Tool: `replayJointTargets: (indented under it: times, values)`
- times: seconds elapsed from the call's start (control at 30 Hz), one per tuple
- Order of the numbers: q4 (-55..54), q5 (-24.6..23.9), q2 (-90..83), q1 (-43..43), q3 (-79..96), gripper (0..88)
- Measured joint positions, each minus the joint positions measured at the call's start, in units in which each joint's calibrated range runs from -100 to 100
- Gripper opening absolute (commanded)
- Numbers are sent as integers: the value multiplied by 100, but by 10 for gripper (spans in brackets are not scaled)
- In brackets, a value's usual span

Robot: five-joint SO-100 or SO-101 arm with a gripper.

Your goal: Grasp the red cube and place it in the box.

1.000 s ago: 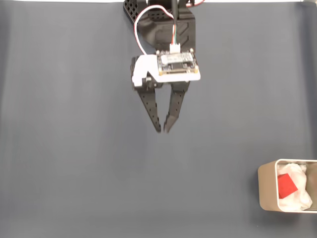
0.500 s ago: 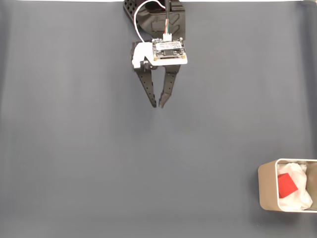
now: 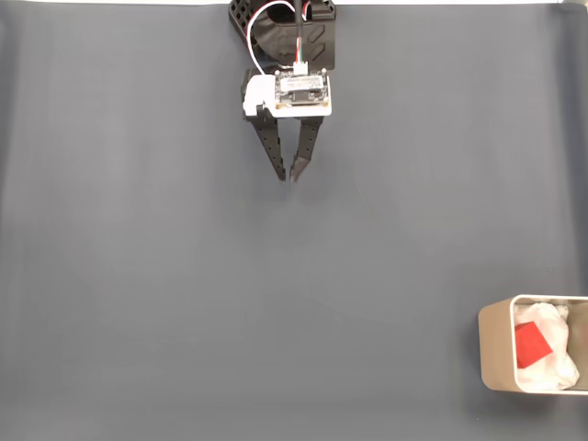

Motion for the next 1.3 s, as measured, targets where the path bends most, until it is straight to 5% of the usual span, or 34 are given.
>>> replayJointTargets:
  times: [0.47, 1.3]
  values:
    - [2251, -34, -643, -45, 9, 0]
    - [3071, 0, -712, 0, 9, 0]
